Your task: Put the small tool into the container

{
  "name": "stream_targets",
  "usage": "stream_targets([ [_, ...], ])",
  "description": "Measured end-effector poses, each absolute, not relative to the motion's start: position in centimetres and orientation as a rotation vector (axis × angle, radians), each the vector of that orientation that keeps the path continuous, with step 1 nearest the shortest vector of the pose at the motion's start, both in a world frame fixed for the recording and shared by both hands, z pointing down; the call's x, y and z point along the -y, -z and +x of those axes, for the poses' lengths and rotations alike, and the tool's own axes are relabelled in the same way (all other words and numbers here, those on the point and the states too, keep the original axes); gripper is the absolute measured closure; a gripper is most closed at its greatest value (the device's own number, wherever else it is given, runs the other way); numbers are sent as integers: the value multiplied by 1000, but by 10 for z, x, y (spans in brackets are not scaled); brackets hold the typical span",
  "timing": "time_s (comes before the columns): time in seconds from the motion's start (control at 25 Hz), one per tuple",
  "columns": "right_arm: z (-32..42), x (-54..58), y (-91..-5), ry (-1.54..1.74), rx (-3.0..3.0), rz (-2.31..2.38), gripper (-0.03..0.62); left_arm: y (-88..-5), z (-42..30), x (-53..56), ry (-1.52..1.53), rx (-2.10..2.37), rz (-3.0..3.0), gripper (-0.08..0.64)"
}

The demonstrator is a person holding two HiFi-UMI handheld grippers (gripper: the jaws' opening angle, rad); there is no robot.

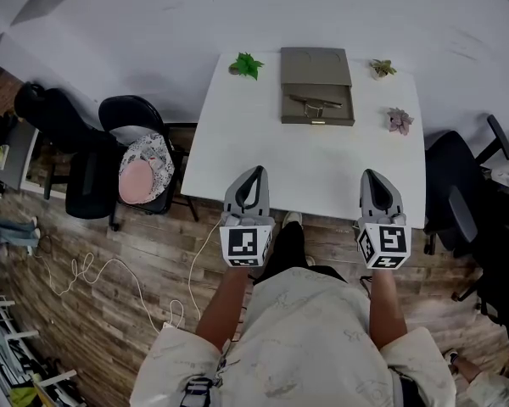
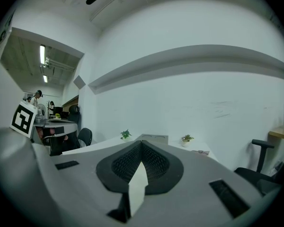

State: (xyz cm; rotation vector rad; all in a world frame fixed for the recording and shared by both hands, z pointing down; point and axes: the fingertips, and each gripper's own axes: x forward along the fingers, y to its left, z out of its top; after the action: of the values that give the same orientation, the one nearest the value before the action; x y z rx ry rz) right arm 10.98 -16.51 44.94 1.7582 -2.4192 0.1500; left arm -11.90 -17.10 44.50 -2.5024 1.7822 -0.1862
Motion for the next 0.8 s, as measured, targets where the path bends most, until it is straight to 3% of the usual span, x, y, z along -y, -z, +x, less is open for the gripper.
stream_targets([
  [0.8,118,163,-450,-144,2430,1758,577,-447,-114,165,211,-1806,-2483,554],
])
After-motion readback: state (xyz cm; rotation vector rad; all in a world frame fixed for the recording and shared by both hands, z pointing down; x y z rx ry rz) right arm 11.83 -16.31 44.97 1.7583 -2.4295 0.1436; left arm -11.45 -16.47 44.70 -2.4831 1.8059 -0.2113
